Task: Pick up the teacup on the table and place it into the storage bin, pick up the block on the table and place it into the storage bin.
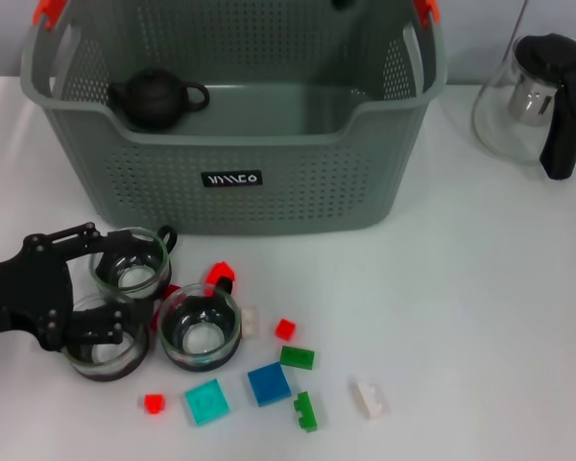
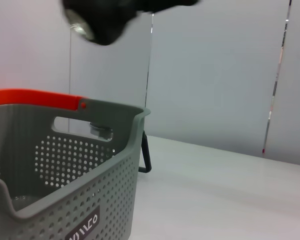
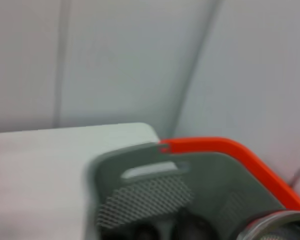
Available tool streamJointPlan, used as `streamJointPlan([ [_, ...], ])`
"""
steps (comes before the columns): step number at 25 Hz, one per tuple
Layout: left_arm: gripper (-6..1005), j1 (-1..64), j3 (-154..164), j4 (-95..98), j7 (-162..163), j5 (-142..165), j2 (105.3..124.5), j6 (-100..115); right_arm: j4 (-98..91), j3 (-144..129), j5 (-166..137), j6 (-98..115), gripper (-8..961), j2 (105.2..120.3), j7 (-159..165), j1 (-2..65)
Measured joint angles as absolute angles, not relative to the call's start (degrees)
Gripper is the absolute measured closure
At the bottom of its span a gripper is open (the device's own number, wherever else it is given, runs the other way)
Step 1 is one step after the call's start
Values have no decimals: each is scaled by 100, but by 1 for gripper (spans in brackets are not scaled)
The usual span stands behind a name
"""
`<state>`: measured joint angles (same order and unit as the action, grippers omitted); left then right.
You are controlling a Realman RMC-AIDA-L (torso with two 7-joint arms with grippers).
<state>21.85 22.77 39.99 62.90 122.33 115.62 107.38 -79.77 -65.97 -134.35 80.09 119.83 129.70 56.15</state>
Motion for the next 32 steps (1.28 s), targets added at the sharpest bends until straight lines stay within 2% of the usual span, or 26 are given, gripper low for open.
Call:
streamJointPlan([
  [6,98,2250,2272,3999,6295,12233,11574,10740,-5597,-6442,-14171,6862,903,11850,13196,6798],
  [9,98,2258,2267,3999,6308,12234,11594,10740,-4822,-6441,-14511,6548,903,11867,13339,7213],
  [12,98,2248,2244,3999,6302,12234,11625,10739,-4291,-6448,-15005,6327,903,11948,13602,7503],
  [17,99,2229,2197,3993,6294,12234,11644,10688,-3760,-6485,-15312,5894,903,12010,13947,7682],
  [32,99,2198,2197,3990,6292,12261,11695,10688,-2563,-6796,-15301,4756,903,12030,14203,7762],
])
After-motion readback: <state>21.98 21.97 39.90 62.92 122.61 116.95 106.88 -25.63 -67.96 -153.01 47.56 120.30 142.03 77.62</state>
